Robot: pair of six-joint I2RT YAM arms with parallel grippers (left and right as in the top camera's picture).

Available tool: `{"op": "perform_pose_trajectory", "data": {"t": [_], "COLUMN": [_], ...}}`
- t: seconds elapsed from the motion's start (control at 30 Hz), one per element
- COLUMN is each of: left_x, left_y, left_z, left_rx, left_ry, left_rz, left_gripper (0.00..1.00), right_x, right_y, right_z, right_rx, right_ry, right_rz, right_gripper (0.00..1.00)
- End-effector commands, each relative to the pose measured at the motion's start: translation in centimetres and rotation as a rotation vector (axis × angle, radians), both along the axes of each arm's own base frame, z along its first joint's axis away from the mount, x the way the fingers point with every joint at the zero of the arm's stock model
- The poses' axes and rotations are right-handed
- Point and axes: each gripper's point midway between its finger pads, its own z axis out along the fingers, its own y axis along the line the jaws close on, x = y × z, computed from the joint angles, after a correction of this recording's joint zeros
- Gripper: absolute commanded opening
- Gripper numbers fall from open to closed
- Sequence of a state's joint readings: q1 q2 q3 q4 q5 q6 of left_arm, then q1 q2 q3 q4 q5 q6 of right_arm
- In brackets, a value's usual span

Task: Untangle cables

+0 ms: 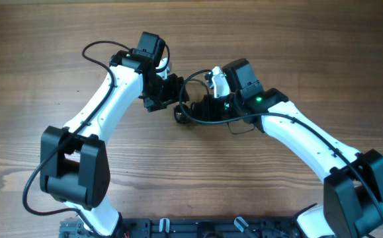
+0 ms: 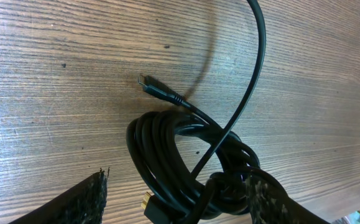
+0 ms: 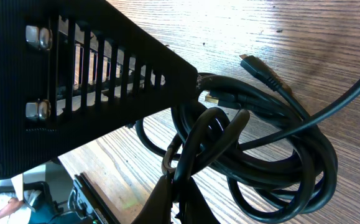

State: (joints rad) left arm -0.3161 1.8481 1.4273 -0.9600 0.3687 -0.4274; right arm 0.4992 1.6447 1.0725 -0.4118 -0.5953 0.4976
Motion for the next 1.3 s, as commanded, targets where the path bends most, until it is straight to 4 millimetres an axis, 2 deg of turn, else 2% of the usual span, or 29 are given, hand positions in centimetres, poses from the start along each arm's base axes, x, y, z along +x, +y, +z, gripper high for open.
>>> {"op": "perform_pose_trajectory", "data": {"t": [0.0, 0.7, 0.8, 1.0, 1.07, 1.17, 1.27], "left_x": [0.0, 1.1, 0.6, -1.4, -0.7, 0.3, 0.3], "left_y": [-0.4, -0.3, -0.1, 0.8, 1.5, 2.7, 3.7], "left_z": [-0.1, 0.0, -0.1, -0.5, -0.4, 0.5, 0.6], "left_rx": [-0.015, -0.007, 0.007, 0.040, 0.032, -0.026, -0.032], "left_ry": [0.008, -0.026, -0.034, -0.027, -0.048, -0.068, -0.054], "left_rz": [-0.001, 0.038, -0.035, -0.236, -0.236, -0.184, -0.160], "left_gripper": [0.74, 0.76, 0.76, 0.66, 0.61, 0.59, 0.59], "right_x": [0.0, 0.1, 0.4, 0.5, 0.5, 0.5, 0.6], "right_y": [0.4, 0.5, 0.6, 0.7, 0.7, 0.7, 0.7], "right_z": [1.6, 1.7, 1.9, 2.0, 2.0, 2.0, 2.0], "right_rx": [0.036, 0.047, 0.055, 0.062, 0.062, 0.063, 0.064], "right_ry": [-0.020, 0.014, -0.001, 0.006, 0.006, 0.006, 0.006], "right_rz": [0.011, -0.026, -0.026, -0.038, -0.038, -0.039, -0.040], "right_gripper": [0.04, 0.04, 0.04, 0.04, 0.04, 0.04, 0.04]}}
